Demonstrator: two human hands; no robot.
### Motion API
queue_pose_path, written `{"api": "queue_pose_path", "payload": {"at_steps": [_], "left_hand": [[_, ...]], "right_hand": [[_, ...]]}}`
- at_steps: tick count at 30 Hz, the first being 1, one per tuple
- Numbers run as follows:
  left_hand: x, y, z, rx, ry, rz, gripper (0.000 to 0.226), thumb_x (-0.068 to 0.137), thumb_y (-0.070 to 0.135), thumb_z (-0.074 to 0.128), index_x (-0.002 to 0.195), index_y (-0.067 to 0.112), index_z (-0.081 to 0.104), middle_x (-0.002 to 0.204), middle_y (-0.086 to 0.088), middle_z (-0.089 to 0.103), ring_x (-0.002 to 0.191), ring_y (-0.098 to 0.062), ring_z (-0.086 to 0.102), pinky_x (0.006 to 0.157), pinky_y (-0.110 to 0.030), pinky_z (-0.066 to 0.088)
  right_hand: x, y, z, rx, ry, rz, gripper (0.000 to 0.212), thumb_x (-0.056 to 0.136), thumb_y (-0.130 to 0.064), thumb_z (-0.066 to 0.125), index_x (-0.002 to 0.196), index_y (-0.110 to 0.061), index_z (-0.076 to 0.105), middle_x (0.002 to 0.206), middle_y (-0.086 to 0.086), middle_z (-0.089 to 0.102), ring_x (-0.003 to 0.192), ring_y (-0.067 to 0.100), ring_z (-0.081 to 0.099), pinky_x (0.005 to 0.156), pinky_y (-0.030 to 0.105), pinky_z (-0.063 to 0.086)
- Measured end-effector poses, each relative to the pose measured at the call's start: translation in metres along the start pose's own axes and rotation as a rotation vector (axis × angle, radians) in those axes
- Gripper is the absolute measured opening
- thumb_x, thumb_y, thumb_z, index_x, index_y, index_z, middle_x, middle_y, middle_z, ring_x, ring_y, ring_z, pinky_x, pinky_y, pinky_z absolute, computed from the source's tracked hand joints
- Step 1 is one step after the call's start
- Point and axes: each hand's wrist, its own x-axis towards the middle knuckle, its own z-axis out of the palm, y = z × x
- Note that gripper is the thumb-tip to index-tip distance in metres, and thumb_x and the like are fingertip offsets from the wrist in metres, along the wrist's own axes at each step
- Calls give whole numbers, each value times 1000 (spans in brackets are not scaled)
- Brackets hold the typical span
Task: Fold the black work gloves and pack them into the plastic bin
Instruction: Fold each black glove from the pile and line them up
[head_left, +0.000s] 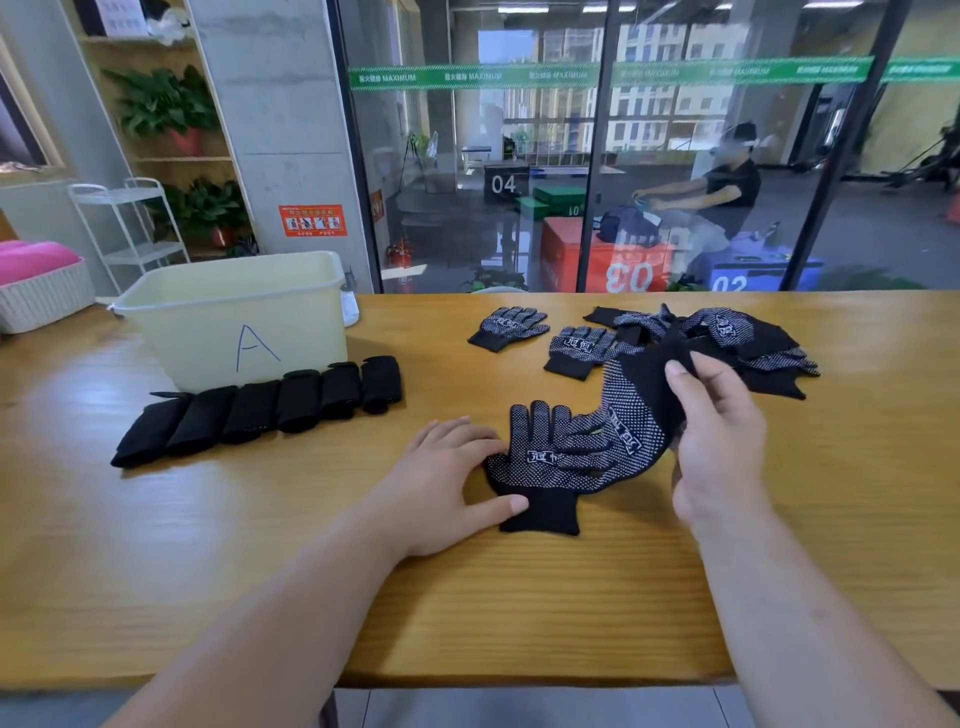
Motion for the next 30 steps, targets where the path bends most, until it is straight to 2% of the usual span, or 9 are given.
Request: {"api": "queue_pose_path", "payload": {"at_steps": [2, 6, 10, 14, 17, 20, 23, 27, 30], "left_hand": [[-2, -2, 0, -20, 43, 16, 84, 85, 89, 52, 151, 38, 54, 161, 19, 43, 159, -8, 21, 132, -45, 17], [0, -1, -3, -40, 113, 46, 75, 82, 86, 63, 139, 36, 64, 145, 22, 53, 144, -6, 38, 126, -43, 29], [-3, -2, -5, -75, 47, 39, 81, 82, 86, 62, 145, 37, 59, 151, 22, 53, 149, 1, 34, 133, -43, 15], [-2, -2, -6, -131, 33, 16, 85, 81, 86, 64, 151, 38, 53, 154, 18, 52, 153, -1, 29, 131, -42, 19], [-3, -4, -7, -178, 35, -20, 88, 76, 84, 70, 150, 39, 52, 151, 15, 54, 153, -5, 31, 129, -45, 25], [-3, -3, -8, -188, 35, -30, 92, 74, 79, 77, 151, 37, 51, 149, 17, 54, 148, -4, 35, 127, -43, 27], [-2, -3, -7, -196, 32, -43, 96, 72, 80, 78, 153, 36, 49, 148, 20, 55, 146, -3, 37, 127, -44, 27], [-3, 1, -9, -169, 31, -48, 101, 73, 80, 78, 156, 36, 43, 146, 21, 56, 144, -4, 38, 127, -43, 28], [-5, 5, -12, -149, 23, -69, 103, 75, 82, 75, 159, 36, 39, 150, 22, 52, 147, -3, 34, 128, -41, 26]], "right_hand": [[-1, -7, 3, -5, -88, 11, 14, 100, -13, 71, 112, -18, 77, 120, 14, 77, 119, 39, 70, 108, 58, 54], [-3, -40, 16, -54, -292, -5, 14, 102, -12, 67, 113, -13, 76, 113, 15, 78, 101, 29, 75, 92, 46, 61], [9, -67, 32, -187, -480, 40, 16, 103, -15, 66, 116, -14, 76, 107, 15, 78, 92, 29, 76, 75, 39, 62], [28, -69, 46, -488, -655, 12, 15, 105, -18, 66, 111, -26, 77, 108, -4, 80, 99, 20, 77, 73, 28, 59], [40, -70, 59, -598, -593, -179, 15, 103, -21, 70, 105, -34, 76, 104, -11, 79, 95, 10, 74, 82, 30, 57], [41, -76, 66, -550, -569, -397, 19, 102, -18, 72, 103, -37, 75, 107, -11, 78, 99, 4, 71, 86, 18, 54], [26, -60, 58, -667, -693, -497, 22, 99, -17, 74, 108, -37, 76, 107, -17, 76, 101, 6, 70, 91, 25, 53], [-7, 3, 27, -1223, -871, -609, 16, 98, -33, 72, 111, -42, 72, 112, -23, 71, 108, 7, 66, 94, 39, 54], [-29, 31, 11, -1329, -851, -642, 15, 101, -38, 66, 114, -41, 73, 116, -25, 66, 112, 6, 60, 86, 36, 54]]}}
